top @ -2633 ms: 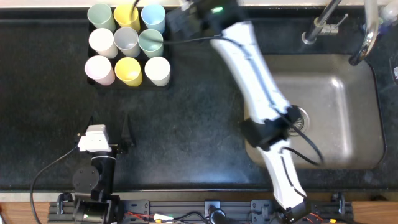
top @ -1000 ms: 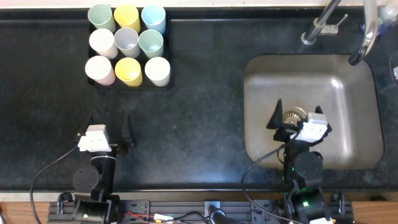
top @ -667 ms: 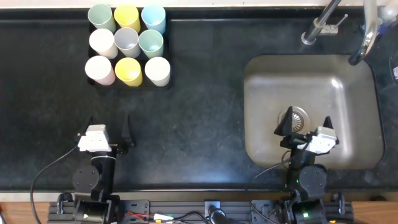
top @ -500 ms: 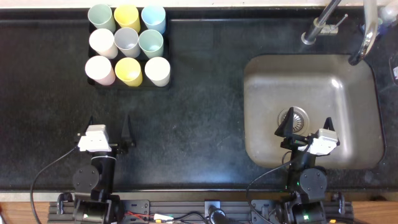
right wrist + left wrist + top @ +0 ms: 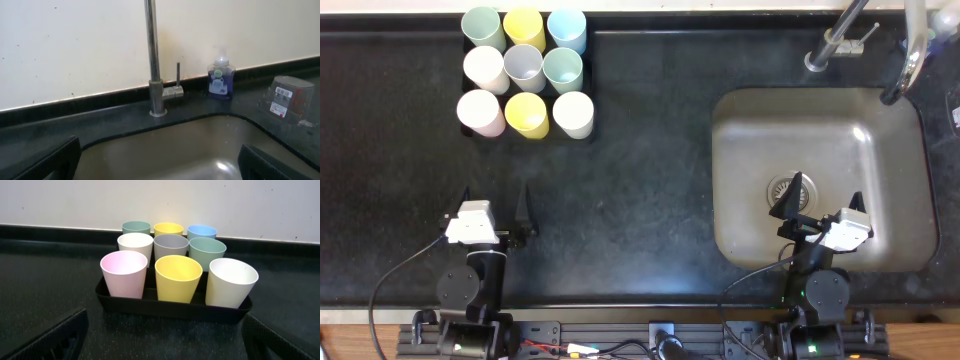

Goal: Store Cups

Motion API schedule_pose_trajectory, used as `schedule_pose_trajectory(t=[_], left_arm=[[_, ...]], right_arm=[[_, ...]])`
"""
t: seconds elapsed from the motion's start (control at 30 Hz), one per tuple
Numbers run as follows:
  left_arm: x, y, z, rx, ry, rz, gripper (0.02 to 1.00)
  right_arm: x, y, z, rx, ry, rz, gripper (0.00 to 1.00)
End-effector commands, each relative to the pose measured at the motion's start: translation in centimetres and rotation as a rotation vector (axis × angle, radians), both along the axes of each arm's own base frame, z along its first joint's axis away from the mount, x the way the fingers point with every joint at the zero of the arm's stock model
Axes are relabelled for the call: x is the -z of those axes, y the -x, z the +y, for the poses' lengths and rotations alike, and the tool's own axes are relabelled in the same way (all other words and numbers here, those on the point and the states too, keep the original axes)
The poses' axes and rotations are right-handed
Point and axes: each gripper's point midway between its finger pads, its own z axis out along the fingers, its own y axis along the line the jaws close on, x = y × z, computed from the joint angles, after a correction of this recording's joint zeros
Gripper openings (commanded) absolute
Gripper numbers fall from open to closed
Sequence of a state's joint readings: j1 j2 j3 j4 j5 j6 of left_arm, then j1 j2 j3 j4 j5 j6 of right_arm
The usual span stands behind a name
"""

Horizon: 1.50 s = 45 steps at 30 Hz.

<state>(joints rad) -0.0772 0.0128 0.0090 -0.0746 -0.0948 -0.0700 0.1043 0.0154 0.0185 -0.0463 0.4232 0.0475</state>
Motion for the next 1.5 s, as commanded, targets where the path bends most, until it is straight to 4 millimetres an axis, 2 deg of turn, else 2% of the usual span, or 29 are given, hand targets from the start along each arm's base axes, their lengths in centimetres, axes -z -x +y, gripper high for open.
schedule_pose_trajectory(t=[0.03,0.43,0.63,0.77,0.97,1.37,1.5], left_arm=[[-0.1,0.0,0.2,-0.009,-0.022,-0.007,0.998],[-0.1,0.0,0.2,-0.009,-0.022,-0.007,0.998],[-0.1,0.0,0.2,-0.008,-0.022,-0.007,0.998],[-0.1,0.0,0.2,-0.009,-0.022,-0.007,1.000],[-0.1,0.0,0.2,-0.009,-0.022,-0.007,0.998],[-0.2,0.0,0.1,-0.004,-0.021,-0.010,0.998],[-0.2,0.0,0.6,-0.025,-0.021,-0.010,0.998]], right_arm=[[0.4,0.0,-0.2,0.010,0.006,0.002,0.998],[0.4,-0.1,0.1,-0.006,0.007,0.004,0.998],[0.5,-0.6,2.7,-0.163,0.010,0.008,0.996],[0.6,-0.7,3.6,-0.216,0.011,0.012,0.996],[1.1,-0.7,6.5,-0.382,0.012,0.030,0.998],[1.1,-0.7,6.5,-0.387,0.012,0.031,0.998],[1.1,-0.7,6.5,-0.388,0.012,0.031,0.996]])
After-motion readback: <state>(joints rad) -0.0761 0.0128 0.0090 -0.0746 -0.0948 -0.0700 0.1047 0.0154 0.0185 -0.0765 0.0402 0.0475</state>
